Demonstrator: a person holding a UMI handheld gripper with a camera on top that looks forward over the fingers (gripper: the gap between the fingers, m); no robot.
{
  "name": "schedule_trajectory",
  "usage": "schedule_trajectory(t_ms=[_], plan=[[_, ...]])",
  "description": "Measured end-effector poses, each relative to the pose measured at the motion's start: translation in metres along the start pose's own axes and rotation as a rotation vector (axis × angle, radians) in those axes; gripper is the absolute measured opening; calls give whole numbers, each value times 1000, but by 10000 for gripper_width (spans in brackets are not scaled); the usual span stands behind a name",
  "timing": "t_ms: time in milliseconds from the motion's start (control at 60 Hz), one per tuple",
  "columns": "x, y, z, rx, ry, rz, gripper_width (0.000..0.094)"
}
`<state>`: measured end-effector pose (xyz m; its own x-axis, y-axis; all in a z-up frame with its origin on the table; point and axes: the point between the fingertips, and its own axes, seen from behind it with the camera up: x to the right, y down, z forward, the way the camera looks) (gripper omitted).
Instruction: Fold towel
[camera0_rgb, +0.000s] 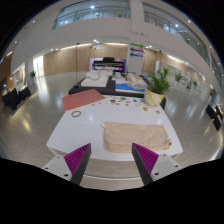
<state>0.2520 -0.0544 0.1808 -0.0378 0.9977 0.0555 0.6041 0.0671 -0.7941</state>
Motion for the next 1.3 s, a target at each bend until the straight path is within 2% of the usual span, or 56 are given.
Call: schedule_trajectory(t_ms=[67, 100, 200, 417, 683, 783, 883, 933, 1050, 1150, 1300], plan=[[-30, -1, 33, 7, -20, -21, 850], [-22, 1, 16, 0, -32, -33, 849], [-42, 6, 74, 3, -45, -57, 847], [-39, 2, 160, 62, 1, -86, 854], [-29, 26, 258, -20, 30, -87, 827], [-32, 34, 270, -44, 19, -95, 739], [-29, 38, 273, -67, 40, -73, 266], [-9, 39, 275, -76, 116, -101, 30], [-9, 37, 273, -106, 113, -91, 9], [-9, 27, 268, -121, 72, 7, 6], [26, -31, 230, -41, 46, 100, 7]])
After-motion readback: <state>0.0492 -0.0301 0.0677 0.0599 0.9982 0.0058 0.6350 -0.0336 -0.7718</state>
